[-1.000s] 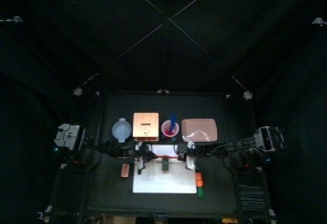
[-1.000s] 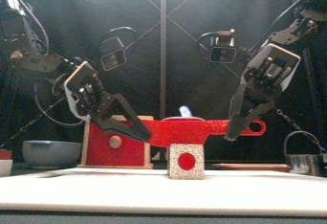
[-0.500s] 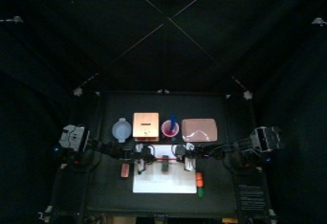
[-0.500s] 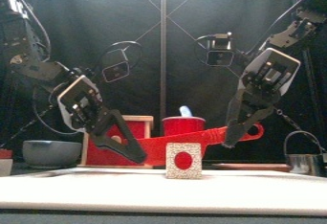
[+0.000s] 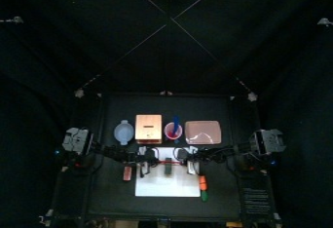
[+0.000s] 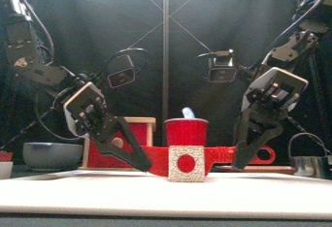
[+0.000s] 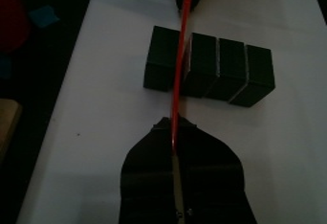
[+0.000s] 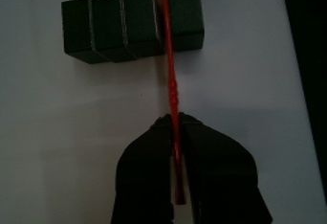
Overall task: Cut the sushi into 4 pieces with the knife
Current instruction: Cut the sushi into 4 pieces
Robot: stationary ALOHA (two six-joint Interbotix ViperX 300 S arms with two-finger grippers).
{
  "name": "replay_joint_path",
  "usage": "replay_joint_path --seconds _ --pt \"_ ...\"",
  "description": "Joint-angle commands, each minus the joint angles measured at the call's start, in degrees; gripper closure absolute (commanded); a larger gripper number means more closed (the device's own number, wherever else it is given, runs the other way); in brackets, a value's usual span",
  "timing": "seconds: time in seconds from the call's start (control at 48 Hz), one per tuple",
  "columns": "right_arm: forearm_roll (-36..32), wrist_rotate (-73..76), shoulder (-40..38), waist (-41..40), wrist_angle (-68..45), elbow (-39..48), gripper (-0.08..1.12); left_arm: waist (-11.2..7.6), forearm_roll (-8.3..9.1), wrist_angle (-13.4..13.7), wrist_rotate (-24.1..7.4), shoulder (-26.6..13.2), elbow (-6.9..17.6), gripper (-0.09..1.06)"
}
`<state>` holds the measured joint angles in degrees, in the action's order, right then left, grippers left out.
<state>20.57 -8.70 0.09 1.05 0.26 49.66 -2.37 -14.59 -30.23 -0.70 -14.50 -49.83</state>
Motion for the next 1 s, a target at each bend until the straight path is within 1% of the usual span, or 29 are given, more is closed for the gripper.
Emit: replay_joint_path --seconds 0.021,0.062,0.167,0.271,0.375,0.458,0.562,0.625,0.792,0.917,1.0 --pt "-0.4 0.1 -2.2 -0.1 -0.3 -1.1 0.88 2.9 0.79 0.6 0.2 1.1 1.1 0.85" --pt "-0.4 0.1 -2.8 -0.1 -0.2 -1.0 0.88 2.99 1.23 0.9 0.2 1.9 1.0 0.85" --pt "-0.4 0.1 -4.2 -0.1 -0.2 -1.1 0.88 3.16 1.67 1.6 0.2 3.3 1.1 0.85" --pt "-0.4 0.1 -6.1 0.4 0.3 -1.1 0.88 2.72 2.11 2.7 0.2 5.3 1.1 0.85" --pt "-0.4 0.1 -8.0 0.8 0.4 -1.2 0.88 1.32 2.37 3.1 0.3 8.0 1.1 0.85" --pt "0.1 0.1 -9.0 1.6 0.4 -1.2 0.88 -0.53 2.37 3.1 0.3 10.0 1.0 0.85" --pt "0.3 0.1 -9.6 2.4 0.4 -1.5 0.88 -1.67 2.37 3.1 0.4 11.2 1.2 0.85" --pt "0.3 0.1 -9.7 2.9 0.1 -1.7 0.88 -2.2 2.37 3.1 0.4 11.6 1.2 0.85" --pt "1.1 0.1 -9.6 3.8 -0.6 -1.9 0.88 -2.9 2.37 3.1 0.4 12.0 1.2 0.85" --pt "1.6 0.1 -9.0 4.2 -0.8 -1.8 0.88 -3.34 2.29 3.1 0.6 11.2 1.1 0.85" --pt "2.0 0.1 -8.5 4.5 -0.8 -1.8 0.88 -4.04 2.2 3.1 0.6 10.5 1.0 0.85"
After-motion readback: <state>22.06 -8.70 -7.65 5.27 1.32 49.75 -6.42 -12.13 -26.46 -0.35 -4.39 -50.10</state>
